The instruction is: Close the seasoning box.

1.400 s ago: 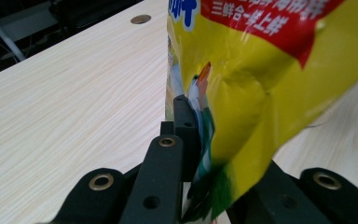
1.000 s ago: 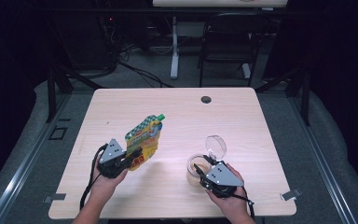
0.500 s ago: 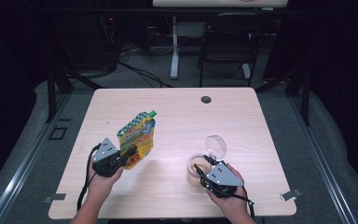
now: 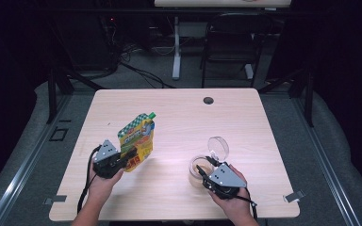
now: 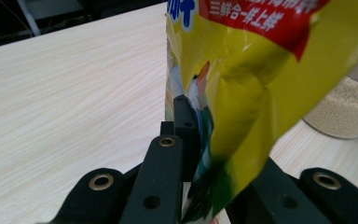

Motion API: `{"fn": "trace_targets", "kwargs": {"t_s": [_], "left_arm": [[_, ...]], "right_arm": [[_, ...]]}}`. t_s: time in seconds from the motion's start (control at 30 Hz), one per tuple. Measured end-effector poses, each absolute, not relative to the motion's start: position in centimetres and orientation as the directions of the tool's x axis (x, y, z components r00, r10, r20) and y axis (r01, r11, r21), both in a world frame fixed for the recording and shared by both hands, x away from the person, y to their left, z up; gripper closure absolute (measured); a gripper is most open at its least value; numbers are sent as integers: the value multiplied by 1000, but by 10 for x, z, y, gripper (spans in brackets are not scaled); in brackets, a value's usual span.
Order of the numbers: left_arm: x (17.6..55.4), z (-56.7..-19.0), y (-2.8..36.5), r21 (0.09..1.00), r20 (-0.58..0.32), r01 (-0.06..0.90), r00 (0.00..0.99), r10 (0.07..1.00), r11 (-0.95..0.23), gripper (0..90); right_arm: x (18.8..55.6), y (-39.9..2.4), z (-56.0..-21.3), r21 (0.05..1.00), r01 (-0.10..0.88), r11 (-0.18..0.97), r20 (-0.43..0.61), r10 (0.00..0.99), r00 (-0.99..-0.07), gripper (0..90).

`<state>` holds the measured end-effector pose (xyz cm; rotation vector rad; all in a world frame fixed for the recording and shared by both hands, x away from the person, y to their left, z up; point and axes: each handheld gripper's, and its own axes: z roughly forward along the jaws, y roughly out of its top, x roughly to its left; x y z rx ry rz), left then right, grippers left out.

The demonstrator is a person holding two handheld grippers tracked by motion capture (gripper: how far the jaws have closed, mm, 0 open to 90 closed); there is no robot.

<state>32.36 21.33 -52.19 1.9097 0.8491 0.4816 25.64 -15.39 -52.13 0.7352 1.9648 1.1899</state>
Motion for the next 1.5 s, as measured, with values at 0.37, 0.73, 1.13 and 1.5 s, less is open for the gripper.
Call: {"fn": "trace_targets", "kwargs": {"t_s": [0.37,0.73,1.13,1.5], "left_arm": [[327,-532,208,861,-26,385,686,727,-332,886],[330,-538,210,854,-45,404,685,727,-328,881],[324,-538,216,845,-62,426,679,731,-324,818],[320,-538,223,855,-106,440,664,740,-273,681]], "right_arm": [[257,-155,-521,908,108,405,-272,764,-585,553],[258,-155,-521,909,110,402,-267,765,-586,553],[258,-155,-520,912,109,396,-261,764,-590,550],[260,-156,-519,913,115,390,-248,759,-602,543]]}}
